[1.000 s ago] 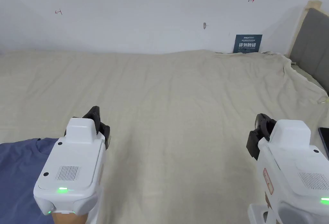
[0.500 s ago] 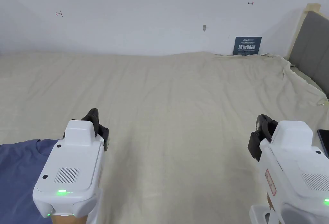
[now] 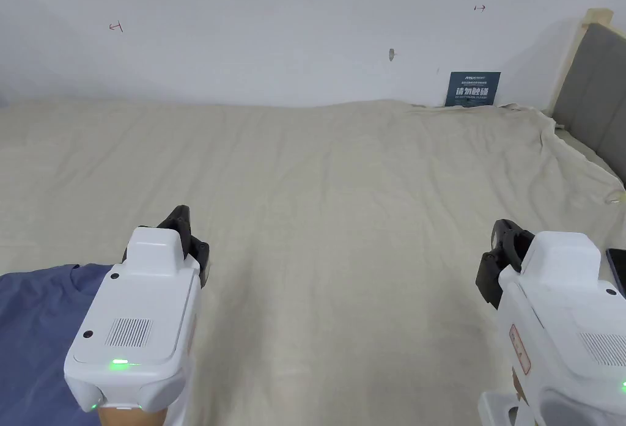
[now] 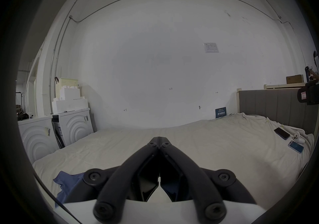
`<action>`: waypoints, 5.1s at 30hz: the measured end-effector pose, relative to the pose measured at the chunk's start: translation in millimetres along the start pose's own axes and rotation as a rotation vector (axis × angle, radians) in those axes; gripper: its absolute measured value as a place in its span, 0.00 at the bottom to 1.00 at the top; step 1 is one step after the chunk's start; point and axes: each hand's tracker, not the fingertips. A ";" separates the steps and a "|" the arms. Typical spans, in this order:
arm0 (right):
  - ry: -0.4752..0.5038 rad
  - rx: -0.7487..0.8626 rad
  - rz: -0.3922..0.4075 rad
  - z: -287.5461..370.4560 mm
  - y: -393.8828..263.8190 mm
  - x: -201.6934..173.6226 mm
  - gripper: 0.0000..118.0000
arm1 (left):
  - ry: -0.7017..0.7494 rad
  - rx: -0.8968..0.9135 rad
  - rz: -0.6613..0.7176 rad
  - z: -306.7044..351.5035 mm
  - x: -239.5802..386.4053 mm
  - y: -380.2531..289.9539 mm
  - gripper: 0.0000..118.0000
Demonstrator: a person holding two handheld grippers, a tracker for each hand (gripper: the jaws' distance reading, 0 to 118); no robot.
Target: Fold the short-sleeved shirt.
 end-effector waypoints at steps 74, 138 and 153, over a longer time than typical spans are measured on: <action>0.511 -0.043 0.100 -64.5 -6.9 -235.8 0.00 | 0.367 -0.717 0.396 -19.1 -285.0 -115.5 0.74; 0.029 0.004 0.004 -9.7 2.6 22.9 0.00 | -0.636 -0.448 0.301 -105.0 60.9 102.6 0.00; -0.029 -0.036 -0.012 -6.8 -11.5 47.6 0.00 | -0.671 -0.837 0.191 -121.4 139.9 -38.8 0.00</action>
